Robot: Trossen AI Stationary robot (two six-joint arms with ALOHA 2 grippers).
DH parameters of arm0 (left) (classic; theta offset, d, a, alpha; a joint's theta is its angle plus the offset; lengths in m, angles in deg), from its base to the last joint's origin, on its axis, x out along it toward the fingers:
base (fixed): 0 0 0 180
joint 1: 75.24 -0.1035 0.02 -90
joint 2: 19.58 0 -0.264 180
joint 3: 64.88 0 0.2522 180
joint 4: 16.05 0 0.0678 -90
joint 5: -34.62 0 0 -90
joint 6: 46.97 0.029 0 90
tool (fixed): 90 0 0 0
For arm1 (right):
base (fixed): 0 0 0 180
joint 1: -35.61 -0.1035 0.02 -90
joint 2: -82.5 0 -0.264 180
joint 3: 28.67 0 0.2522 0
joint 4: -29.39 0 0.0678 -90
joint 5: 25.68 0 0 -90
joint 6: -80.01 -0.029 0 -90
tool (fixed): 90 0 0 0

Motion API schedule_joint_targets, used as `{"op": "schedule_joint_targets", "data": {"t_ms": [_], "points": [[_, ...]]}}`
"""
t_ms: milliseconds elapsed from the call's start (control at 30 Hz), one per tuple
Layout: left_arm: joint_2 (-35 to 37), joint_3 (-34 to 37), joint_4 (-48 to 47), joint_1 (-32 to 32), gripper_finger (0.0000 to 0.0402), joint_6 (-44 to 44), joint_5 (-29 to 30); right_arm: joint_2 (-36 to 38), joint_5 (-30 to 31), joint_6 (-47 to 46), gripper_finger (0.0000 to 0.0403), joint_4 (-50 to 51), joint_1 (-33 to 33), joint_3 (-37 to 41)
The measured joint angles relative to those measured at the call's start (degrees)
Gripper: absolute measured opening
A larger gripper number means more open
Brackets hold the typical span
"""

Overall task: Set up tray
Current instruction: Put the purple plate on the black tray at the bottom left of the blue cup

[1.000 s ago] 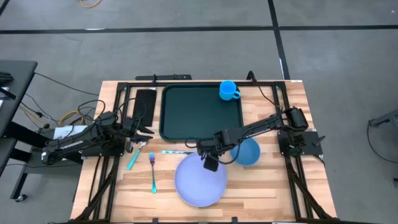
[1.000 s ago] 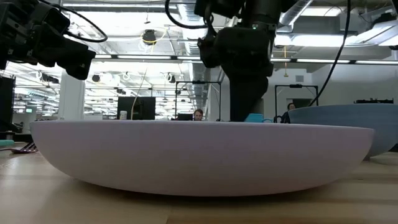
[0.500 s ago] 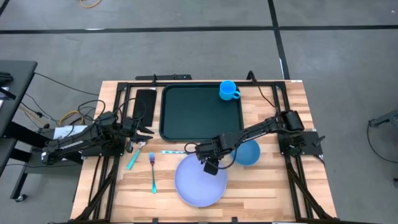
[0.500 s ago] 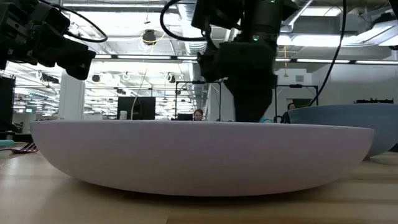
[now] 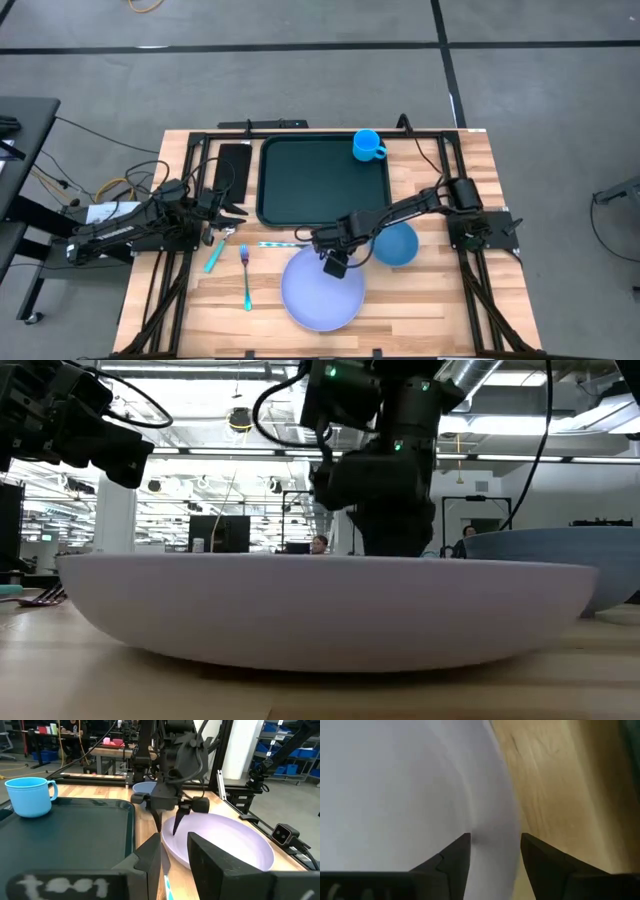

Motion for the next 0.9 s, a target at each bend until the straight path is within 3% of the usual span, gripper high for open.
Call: {"op": "schedule_joint_targets", "data": {"t_ms": [233, 567, 900], "points": [[0.0, 0.0, 0.0, 0.0, 0.0084, 0.0, 0.0, 0.0, -2.6, 0.4, 0.0127, -1.4, 0.0, 0.0], [0.0, 0.0, 0.0, 0.0, 0.0084, 0.0, 0.0, 0.2, -5.5, 0.2, 0.0017, -2.5, 0.0, -0.1], [0.0, 0.0, 0.0, 0.0, 0.0084, 0.0, 0.0, 0.2, -10.5, 1.0, 0.0003, -1.6, 2.0, -2.8]]}}
